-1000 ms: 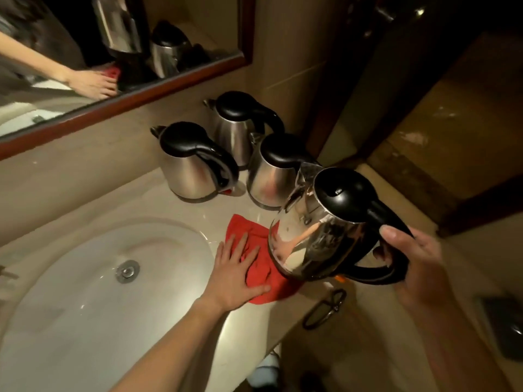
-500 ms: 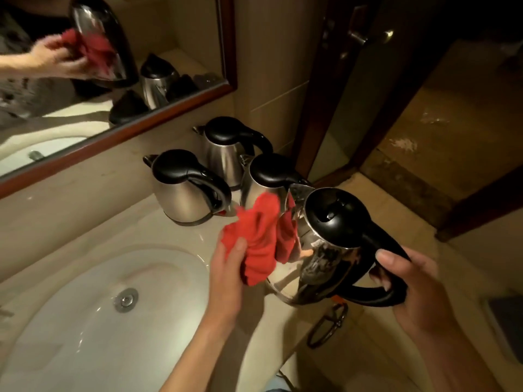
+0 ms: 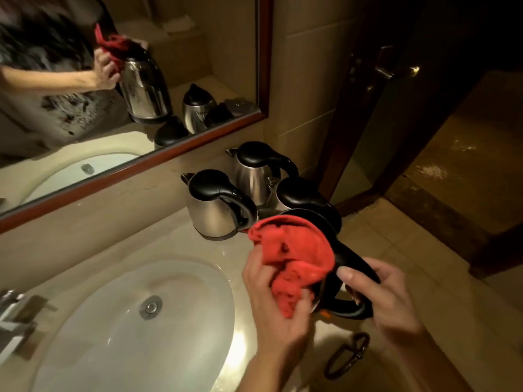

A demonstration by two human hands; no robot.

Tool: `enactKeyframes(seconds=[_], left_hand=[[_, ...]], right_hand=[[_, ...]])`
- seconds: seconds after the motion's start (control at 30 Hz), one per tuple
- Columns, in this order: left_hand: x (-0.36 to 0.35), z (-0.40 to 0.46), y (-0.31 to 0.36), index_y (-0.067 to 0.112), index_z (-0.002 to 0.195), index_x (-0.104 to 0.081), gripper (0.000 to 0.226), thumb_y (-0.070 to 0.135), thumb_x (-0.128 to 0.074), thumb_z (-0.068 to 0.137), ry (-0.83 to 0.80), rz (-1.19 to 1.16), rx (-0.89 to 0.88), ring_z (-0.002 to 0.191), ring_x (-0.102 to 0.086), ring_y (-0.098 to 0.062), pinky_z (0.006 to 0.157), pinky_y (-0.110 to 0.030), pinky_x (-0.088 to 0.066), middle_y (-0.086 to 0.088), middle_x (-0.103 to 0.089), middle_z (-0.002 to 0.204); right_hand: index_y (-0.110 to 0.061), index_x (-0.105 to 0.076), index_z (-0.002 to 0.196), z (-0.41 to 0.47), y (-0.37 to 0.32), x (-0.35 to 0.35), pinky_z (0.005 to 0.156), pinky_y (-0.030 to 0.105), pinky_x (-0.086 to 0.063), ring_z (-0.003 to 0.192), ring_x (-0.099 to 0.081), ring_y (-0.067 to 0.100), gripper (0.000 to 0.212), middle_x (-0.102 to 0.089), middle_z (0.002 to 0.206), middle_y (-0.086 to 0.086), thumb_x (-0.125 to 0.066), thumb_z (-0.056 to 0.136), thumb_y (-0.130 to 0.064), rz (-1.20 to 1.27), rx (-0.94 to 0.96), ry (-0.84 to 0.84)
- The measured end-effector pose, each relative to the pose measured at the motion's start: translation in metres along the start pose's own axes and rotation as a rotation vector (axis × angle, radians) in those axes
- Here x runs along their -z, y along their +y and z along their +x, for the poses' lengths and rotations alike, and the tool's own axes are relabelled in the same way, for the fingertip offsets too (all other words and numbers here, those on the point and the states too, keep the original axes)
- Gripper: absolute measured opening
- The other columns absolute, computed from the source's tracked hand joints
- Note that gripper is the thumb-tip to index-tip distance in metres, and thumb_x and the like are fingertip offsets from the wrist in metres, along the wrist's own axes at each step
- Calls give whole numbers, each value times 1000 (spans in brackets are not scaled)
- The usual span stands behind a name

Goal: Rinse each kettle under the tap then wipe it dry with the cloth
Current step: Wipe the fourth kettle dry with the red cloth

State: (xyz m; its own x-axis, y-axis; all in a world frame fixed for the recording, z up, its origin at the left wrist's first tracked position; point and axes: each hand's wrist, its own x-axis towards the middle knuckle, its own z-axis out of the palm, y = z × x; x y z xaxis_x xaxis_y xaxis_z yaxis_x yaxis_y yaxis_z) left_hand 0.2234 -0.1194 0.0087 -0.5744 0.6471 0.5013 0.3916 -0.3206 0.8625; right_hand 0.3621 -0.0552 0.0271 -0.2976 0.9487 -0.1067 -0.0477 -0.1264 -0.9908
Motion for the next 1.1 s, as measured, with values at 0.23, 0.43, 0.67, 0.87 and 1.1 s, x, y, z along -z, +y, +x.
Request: enactKeyframes(seconds=[0.23,0.43,0.67,0.87,1.1], left_hand=[[26,16,-14,22,130,-54,46,26,-52,84,-51,208,-129,134,-44,-28,110,-43,-36,0,-49,139],[15,79,18,19,110,-70,30,37,-62,87,-518,617,-383,119,-54,-21,107,-36,-35,5,-67,114],[49,47,-13,24,129,-55,53,37,-64,78,-328,520,-139,125,-44,-17,103,-33,-37,5,-51,134],[52,20,-46,47,125,-46,49,53,-65,80,-24,134,441,117,-54,-17,95,-30,-47,11,-54,126],[54,-2,-71,17,113,-55,19,26,-56,97,-12,-116,818,80,-72,-20,69,-23,-52,-7,-74,92]], right_hand=[[10,-57,64,5,6,-19,52,31,-42,53,-49,21,64,-49,56,16,-88,54,-45,-57,8,-42],[1,-71,73,14,11,-37,63,37,-50,69,-62,31,79,-65,71,25,-85,60,-75,88,-35,-74],[17,-68,87,23,15,-47,62,65,-49,66,-58,62,94,-60,80,46,-81,69,-75,75,-73,-72],[28,-54,94,24,24,-43,65,52,-45,70,-58,55,107,-54,82,47,-83,70,-72,59,-86,-51],[4,-62,64,22,23,-30,53,21,-36,55,-43,15,79,-45,61,11,-84,60,-73,40,-76,-3]])
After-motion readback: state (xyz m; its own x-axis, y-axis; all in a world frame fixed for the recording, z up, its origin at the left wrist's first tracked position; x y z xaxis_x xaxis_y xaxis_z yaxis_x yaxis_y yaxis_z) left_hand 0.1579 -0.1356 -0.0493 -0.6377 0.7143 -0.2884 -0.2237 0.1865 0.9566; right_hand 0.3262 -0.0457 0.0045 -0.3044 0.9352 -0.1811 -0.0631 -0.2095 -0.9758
